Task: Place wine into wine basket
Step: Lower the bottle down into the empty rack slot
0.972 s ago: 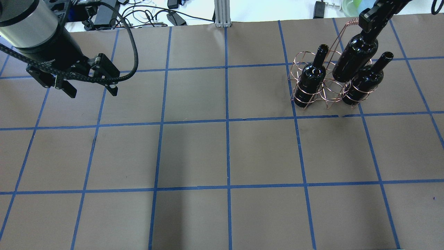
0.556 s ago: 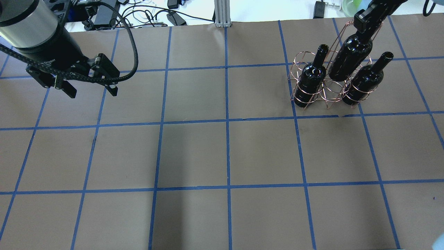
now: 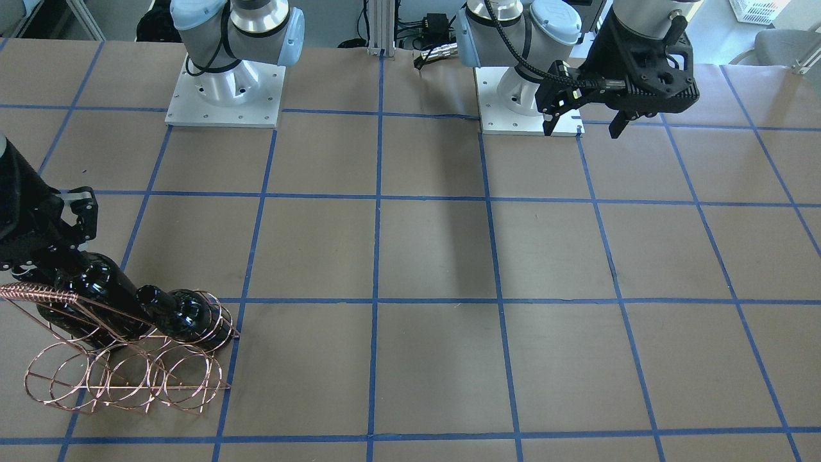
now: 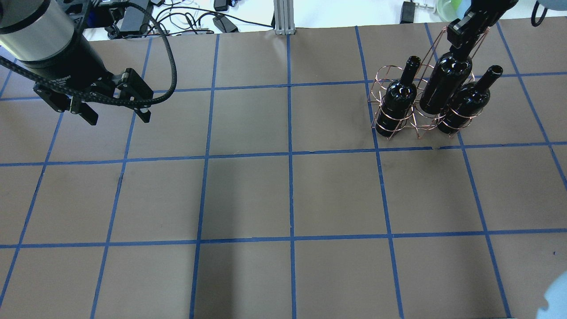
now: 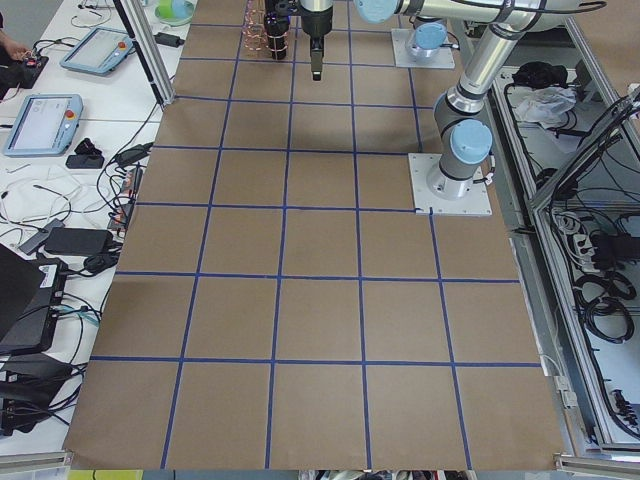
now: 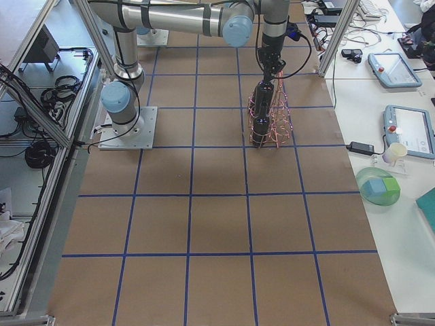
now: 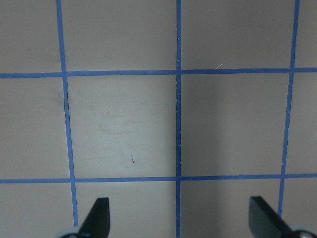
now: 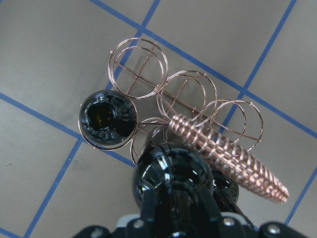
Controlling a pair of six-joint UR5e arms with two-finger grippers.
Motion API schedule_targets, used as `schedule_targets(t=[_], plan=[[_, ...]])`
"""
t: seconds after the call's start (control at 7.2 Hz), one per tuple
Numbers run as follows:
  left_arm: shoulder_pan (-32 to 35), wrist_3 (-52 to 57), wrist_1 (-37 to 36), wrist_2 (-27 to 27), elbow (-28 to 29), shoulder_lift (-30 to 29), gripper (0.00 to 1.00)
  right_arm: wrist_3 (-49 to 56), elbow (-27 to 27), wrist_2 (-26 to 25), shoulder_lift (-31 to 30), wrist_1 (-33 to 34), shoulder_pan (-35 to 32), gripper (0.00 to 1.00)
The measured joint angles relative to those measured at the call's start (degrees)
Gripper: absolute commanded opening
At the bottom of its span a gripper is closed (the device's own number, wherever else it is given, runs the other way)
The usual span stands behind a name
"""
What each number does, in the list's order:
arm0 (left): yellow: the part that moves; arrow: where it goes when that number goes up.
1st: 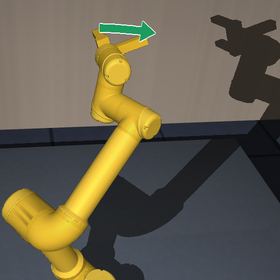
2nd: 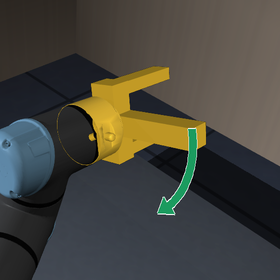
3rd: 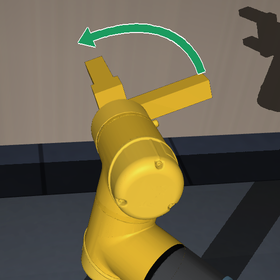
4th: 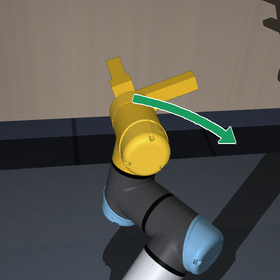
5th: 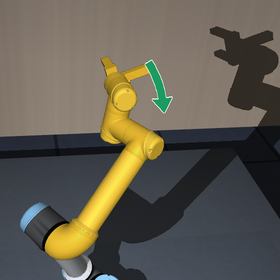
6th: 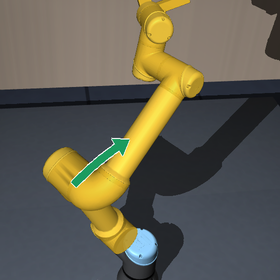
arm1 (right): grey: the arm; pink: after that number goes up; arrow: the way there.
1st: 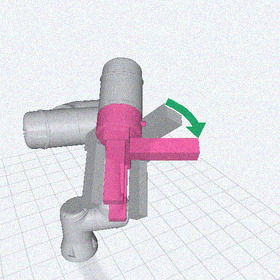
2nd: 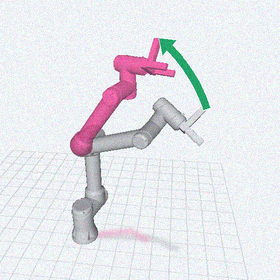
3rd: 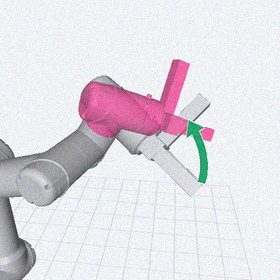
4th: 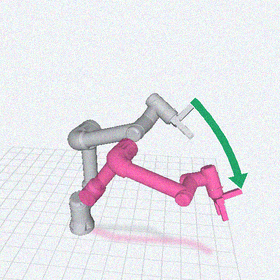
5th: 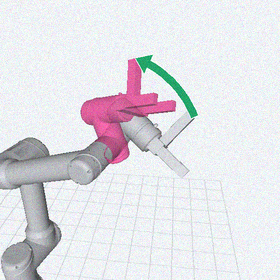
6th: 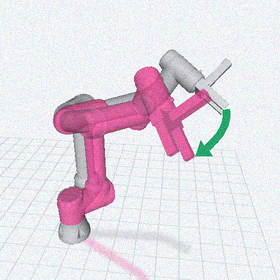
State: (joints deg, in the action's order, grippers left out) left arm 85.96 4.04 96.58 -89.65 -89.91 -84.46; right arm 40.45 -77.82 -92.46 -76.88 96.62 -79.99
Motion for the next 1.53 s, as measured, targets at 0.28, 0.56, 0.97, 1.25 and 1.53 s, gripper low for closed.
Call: schedule_targets(t=[0.28,0.56,0.97,1.25,1.53], plan=[[0.00,0.00,0.01,0.00,-0.01,0.00,1.00,0.06,-0.03,-0.06,0.03,-0.56,0.01,0.00],[0.00,0.00,0.01,-0.03,-0.05,0.00,1.00,0.45,-0.05,0.15,0.33,-0.75,0.01,0.00],[0.00,0.00,0.07,-0.06,0.00,0.00,1.00,1.11,-0.17,0.26,1.61,-0.14,0.01,0.00],[0.00,0.00,0.06,-0.03,-0.05,0.00,1.00,1.40,-0.45,0.52,2.46,1.15,0.02,0.00],[-0.02,-0.06,0.09,-0.06,-0.05,0.00,1.00,1.66,-0.84,0.96,3.20,2.11,0.03,0.00]])
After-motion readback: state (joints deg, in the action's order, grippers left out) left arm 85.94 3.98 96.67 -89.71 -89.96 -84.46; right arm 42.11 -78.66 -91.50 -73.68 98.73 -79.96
